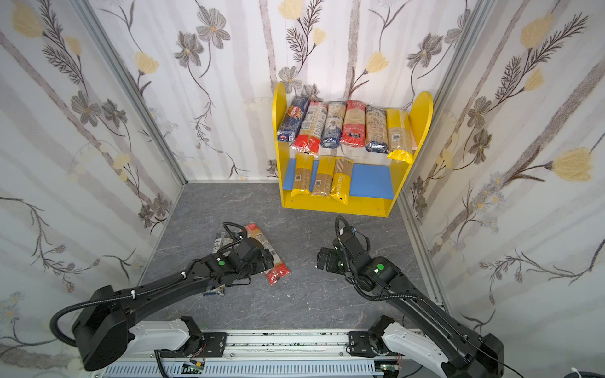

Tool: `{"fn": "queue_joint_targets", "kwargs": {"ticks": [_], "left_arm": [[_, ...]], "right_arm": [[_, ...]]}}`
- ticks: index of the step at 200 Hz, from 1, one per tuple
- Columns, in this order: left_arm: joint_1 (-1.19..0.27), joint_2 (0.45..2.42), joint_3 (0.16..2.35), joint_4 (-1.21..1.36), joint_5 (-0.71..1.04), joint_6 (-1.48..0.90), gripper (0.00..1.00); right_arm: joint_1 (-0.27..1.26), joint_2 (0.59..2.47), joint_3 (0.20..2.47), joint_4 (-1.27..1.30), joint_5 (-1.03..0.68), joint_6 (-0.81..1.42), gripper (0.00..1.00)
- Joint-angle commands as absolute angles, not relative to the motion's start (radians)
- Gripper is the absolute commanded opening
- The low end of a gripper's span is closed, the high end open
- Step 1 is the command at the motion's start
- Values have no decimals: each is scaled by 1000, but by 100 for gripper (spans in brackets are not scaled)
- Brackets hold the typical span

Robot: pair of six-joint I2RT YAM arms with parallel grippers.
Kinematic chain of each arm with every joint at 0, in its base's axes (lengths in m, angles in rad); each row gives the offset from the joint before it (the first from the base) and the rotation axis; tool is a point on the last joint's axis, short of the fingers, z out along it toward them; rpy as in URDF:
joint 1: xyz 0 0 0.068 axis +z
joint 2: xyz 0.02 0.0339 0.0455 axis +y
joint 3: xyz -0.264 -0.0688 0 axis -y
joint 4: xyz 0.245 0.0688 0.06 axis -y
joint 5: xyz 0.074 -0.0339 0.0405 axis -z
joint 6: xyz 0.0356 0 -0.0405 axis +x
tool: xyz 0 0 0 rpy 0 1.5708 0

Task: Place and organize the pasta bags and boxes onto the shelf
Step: 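Slide the red-ended bag away from the white-labelled bag and open the left gripper, then move the right gripper to the red-ended bag while the left gripper draws back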

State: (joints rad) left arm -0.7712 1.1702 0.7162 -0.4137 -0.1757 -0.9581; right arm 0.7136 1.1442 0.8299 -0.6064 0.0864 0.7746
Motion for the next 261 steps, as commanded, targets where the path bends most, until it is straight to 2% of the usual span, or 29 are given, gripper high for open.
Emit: {"fn": "queue_joint_targets", "kwargs": {"ticks": [1,48,110,187,261], "left_arm": [[-722,1028,666,-488,-201,-964,100],[-623,772,672,-724,-244,-984,100],[-597,677,731,-837,-254,-965,100],[-544,697,845,-901,-271,-848,100],[-461,756,925,-907,-262,-722,100]], "right_arm": [[728,1222,838,-454,22,732,100],[843,1498,940,-351,47,676,100],[982,1876,1198,-365,133,568,100],[1001,2046,1281,-312,60,532,100],[1018,2214,1429,-445,154,524,100]]}}
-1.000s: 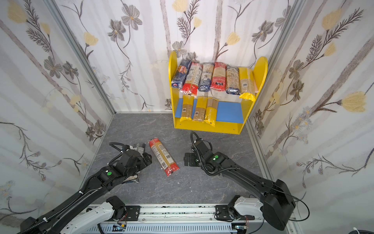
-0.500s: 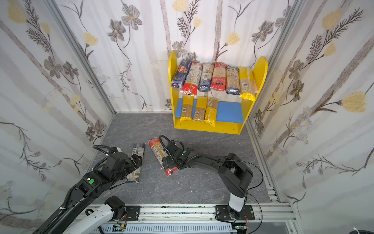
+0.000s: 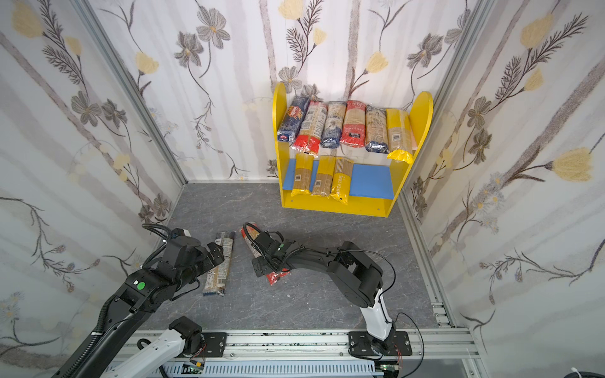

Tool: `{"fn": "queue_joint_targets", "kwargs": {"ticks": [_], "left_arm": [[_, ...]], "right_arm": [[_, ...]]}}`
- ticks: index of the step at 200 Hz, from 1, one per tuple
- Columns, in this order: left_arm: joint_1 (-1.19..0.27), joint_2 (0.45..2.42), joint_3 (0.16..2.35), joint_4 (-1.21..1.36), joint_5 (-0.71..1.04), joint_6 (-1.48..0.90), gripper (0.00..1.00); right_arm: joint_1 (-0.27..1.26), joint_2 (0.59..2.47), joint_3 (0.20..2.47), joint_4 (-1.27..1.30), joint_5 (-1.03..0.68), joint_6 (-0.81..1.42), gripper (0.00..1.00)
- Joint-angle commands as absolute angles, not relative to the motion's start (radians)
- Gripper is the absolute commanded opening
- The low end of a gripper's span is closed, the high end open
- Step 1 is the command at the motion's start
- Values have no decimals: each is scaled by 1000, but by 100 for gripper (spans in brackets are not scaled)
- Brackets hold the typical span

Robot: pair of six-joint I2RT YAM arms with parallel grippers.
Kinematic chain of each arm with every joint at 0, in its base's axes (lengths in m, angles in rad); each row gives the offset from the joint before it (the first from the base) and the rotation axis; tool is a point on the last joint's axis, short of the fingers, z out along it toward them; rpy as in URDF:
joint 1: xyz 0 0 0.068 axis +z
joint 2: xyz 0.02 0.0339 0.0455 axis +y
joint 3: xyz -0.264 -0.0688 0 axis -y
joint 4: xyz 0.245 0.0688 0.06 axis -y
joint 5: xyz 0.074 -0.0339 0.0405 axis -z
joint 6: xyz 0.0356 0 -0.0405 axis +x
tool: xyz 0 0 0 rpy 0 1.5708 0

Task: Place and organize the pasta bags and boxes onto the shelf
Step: 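Move the right gripper to the red-ended bag while the left gripper draws back, then grasp the red-ended bag with the right gripper and carry it to the blue lower shelf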

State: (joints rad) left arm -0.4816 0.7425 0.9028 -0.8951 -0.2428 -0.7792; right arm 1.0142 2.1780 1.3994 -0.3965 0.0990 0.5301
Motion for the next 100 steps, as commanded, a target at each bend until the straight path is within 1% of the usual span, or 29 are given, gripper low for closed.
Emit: {"fn": "queue_joint_targets", "kwargs": {"ticks": [1,27,34,44,52,56,66,70,87,100], "left_arm": [[-461,757,926,-907,-263,-721,100],[-427,789,948,-903,-256,-679,100],[-419,799,954,-901,-254,-669,100],[-410,812,966,-898,-250,-659,100],[-405,823,973,-893,-247,-652,100],[-400,827,977,-889,-244,-650,100],[-394,838,984,-880,-238,-643,100],[-392,842,987,-878,-236,-641,100],[-385,861,1000,-865,-227,-631,100],[-382,873,1007,-855,-223,-628,100]], "right_arm": [[1017,2215,1430,-446,154,523,100],[1017,2242,1433,-461,160,527,99],[1017,2245,1433,-466,157,529,98],[1017,2251,1432,-472,154,530,93],[1017,2250,1431,-478,151,530,83],[1017,2250,1429,-480,150,529,76],[1017,2236,1417,-482,152,529,51],[1017,2227,1411,-480,152,529,45],[1016,2181,1375,-472,142,526,29],[1016,2137,1339,-454,121,520,22]]}}
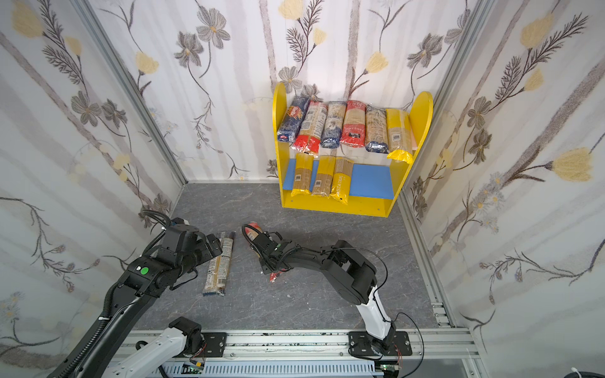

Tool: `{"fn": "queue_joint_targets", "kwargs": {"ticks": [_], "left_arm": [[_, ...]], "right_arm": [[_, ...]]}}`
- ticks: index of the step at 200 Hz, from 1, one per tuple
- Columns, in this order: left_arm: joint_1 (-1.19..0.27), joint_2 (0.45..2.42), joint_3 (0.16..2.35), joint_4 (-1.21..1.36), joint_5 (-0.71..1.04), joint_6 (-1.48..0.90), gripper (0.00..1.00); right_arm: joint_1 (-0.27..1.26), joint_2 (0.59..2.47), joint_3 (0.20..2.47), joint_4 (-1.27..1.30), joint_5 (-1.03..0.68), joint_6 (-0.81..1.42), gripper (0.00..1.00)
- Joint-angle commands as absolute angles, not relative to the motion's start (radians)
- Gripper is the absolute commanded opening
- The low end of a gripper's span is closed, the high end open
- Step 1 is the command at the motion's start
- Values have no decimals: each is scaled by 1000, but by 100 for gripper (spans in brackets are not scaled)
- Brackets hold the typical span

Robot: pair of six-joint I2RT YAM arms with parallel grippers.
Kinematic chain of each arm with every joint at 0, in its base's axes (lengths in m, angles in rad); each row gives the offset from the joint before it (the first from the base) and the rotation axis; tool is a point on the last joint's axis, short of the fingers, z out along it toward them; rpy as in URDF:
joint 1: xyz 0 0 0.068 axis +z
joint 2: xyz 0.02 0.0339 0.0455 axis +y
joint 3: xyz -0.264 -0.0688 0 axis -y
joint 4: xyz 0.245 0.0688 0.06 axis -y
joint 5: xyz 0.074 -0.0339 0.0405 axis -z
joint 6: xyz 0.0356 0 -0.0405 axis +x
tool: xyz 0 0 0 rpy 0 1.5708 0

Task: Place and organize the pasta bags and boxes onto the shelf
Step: 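Grasp the red-ended bag with the right gripper and carry it to the blue lower shelf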

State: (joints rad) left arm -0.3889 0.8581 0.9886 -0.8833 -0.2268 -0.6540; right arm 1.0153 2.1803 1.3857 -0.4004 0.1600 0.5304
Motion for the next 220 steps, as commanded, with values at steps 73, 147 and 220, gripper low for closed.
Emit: {"fn": "queue_joint_targets", "kwargs": {"ticks": [73,147,220], "left_arm": [[-379,970,1076,-798,-168,-626,100],[-379,1063,1127,-733,-102,-655,100],[-420,1169,1219,-655,-66,-695,100]], "right_arm": [[956,1774,1077,-338,-46,583,6],[761,1323,898,-343,-99,674,6],[376,1211,971,-413,-77,561,8]]}}
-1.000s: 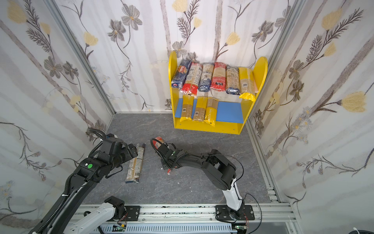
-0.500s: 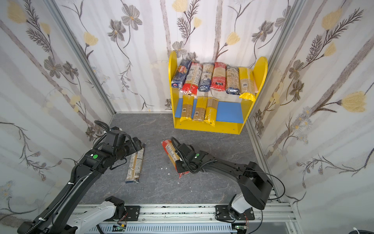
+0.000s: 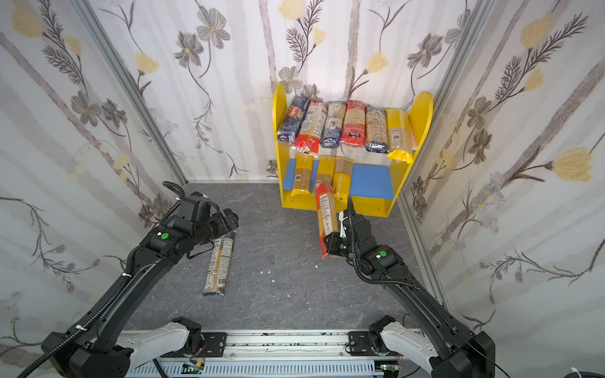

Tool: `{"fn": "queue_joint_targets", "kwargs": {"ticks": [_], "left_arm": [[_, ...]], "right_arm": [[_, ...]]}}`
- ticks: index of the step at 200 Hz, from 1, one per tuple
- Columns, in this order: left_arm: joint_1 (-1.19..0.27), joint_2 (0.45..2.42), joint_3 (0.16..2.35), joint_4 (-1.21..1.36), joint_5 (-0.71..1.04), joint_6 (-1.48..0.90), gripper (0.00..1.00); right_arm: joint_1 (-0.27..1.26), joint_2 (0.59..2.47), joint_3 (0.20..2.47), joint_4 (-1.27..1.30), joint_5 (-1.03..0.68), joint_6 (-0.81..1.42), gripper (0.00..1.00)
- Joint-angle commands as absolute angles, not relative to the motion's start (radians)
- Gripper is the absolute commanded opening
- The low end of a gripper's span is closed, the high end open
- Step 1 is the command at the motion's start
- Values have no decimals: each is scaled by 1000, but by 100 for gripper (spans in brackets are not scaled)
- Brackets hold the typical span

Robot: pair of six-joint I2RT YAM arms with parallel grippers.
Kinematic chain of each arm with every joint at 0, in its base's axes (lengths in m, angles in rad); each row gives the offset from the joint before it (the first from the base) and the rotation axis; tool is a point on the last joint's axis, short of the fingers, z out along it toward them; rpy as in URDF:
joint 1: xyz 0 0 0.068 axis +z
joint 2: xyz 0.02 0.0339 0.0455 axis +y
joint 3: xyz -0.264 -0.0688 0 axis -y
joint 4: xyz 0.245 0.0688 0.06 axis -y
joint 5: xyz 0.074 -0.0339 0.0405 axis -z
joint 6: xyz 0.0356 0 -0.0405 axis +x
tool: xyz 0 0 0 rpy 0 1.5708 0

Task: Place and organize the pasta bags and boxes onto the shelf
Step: 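Grasp the red-ended bag with the right gripper and carry it to the blue lower shelf, then lower the red-ended bag beside the PASTATIME bag and open the right gripper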

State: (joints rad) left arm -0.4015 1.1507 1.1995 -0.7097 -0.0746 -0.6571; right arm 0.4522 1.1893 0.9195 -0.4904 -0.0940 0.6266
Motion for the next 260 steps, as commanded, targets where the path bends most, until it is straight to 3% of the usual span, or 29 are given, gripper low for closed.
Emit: {"fn": "queue_joint_targets", "kwargs": {"ticks": [1,91,173,260], "left_arm": [[-423,1170,1219,-654,-67,-696,100],[-479,1315,1394,-630,-134,-714,100],[-477,1570,1679,-626,-166,-630,100],[-437,1724,1887,-632,-117,-614,100]], "right_arm": [[372,1214,973,-413,-77,559,8],[105,1581,1260,-407,-78,441,9],[54,1928,1526,-382,-49,395,10],[37,2133,1769,-467,-42,366,13]]}}
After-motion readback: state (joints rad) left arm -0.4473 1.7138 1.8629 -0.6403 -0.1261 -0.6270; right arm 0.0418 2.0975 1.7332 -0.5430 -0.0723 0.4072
